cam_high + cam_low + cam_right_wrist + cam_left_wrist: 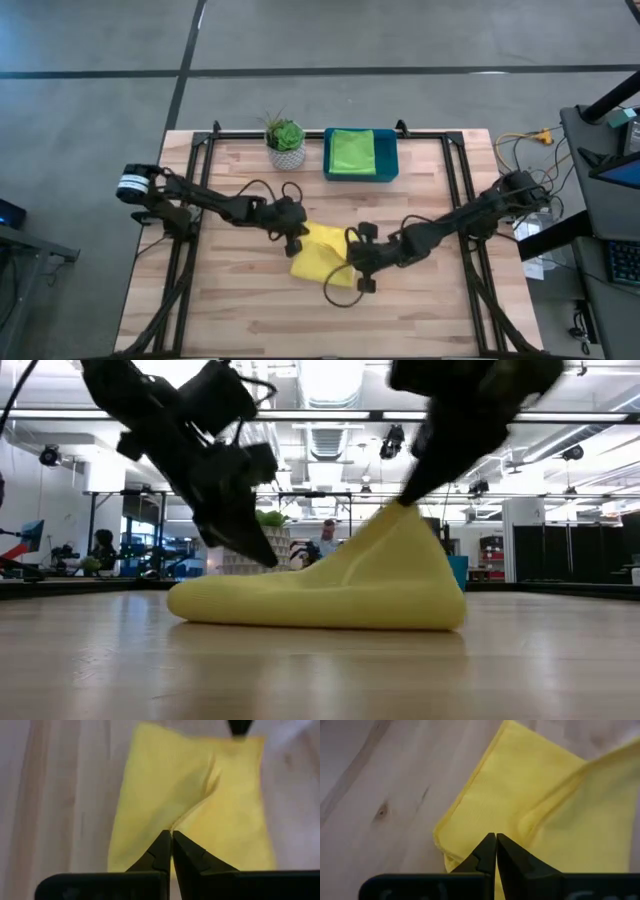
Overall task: Fold microfiber towels
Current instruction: Fold the yellow microfiber towel on top of the green microfiber towel into the dark blue bin
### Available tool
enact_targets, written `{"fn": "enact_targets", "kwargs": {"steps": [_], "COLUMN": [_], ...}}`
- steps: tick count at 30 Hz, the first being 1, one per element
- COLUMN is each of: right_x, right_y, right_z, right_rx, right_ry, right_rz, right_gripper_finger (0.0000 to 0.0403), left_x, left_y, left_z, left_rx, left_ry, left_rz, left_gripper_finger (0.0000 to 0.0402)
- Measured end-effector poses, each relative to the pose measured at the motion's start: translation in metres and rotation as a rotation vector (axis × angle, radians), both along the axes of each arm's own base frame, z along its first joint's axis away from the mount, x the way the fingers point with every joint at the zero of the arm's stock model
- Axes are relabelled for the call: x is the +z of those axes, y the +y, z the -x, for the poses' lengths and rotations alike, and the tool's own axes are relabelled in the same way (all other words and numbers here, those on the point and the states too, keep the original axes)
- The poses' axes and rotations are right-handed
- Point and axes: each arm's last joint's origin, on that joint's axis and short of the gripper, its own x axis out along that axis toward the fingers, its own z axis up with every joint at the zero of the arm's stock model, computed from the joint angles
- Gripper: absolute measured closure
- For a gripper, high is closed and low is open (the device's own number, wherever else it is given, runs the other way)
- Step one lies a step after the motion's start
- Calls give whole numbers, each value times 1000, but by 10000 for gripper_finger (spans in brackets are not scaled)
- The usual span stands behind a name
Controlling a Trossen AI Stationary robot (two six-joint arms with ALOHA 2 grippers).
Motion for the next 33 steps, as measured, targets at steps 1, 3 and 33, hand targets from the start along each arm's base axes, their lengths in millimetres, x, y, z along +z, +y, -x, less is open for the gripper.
{"fn": "enact_targets", "kwargs": {"steps": [1,3,33], "right_x": [2,3,-51], "right_y": [-4,-14,-92], "right_z": [-4,-9,-22], "right_rx": [5,3,-86], "right_ry": [-7,7,258], "right_rz": [14,49,41], "right_gripper_finger": [394,394,394], "left_x": [-3,-11,-40], "left_y": [2,4,6], "left_z": [-2,-4,-13], "left_rx": [-2,-11,-71], "left_ry": [9,38,98], "left_rz": [11,28,77], "left_gripper_finger": [402,402,402]}}
